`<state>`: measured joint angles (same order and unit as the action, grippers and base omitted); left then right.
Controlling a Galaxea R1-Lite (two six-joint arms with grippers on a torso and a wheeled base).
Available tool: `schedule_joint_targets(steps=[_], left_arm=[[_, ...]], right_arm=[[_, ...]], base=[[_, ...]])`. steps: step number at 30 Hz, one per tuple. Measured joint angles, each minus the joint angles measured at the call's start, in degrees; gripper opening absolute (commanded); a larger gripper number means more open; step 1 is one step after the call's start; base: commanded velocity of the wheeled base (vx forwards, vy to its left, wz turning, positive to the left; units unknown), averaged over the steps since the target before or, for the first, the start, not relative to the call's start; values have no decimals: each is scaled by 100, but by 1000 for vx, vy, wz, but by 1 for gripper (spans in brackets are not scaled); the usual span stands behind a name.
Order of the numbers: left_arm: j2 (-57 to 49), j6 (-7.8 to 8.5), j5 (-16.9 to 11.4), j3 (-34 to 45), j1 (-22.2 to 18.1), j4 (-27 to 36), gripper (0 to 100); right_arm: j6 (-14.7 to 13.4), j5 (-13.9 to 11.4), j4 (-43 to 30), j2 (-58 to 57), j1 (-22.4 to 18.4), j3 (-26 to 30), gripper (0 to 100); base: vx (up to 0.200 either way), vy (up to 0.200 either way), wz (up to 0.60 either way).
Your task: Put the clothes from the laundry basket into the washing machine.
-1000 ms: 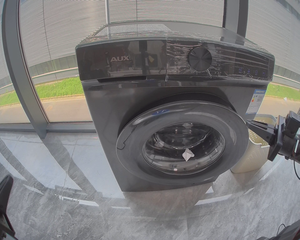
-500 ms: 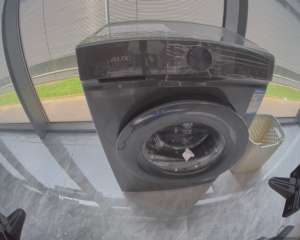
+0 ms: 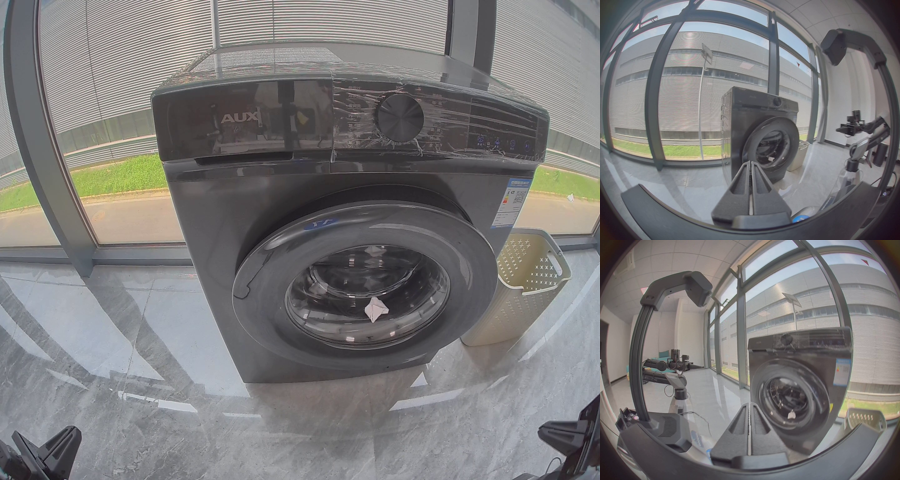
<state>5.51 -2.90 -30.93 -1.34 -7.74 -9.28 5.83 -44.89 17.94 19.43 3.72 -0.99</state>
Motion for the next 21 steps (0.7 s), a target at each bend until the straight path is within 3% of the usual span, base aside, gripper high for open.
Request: schedule_joint_targets(steps=[1, 4, 7, 10, 14, 15, 18, 21], left_arm=[[-2, 20, 101, 5, 0, 26, 0], [-4, 101, 756, 27, 2, 236, 0], [-6, 135, 1202, 33, 4, 364, 0], [-6, 149, 1290, 33, 4, 408, 0], [-6, 123, 1314, 33, 4, 446, 0], [-6, 105, 1325, 33, 4, 452, 0], [-6, 66, 1345, 33, 4, 471, 0], [-6, 34, 1345, 33, 0, 496, 0]], right_arm=[[0, 6, -152, -150, -26, 0, 0], [13, 105, -930, -844, -151, 0, 0], [0, 532, -1251, -1304, -240, 0, 0], [-57, 1418, -1335, -1560, -290, 0, 0], [-184, 2945, -1442, -1732, -325, -2, 0], [-239, 3455, -1488, -1765, -332, -2, 0], [-279, 4265, -1557, -1812, -347, -2, 0], [-277, 4748, -1612, -1842, -354, -2, 0]], base=[[0, 0, 0], [0, 0, 0], [0, 0, 0], [0, 0, 0], [0, 0, 0], [0, 0, 0], [0, 0, 0], [0, 0, 0]])
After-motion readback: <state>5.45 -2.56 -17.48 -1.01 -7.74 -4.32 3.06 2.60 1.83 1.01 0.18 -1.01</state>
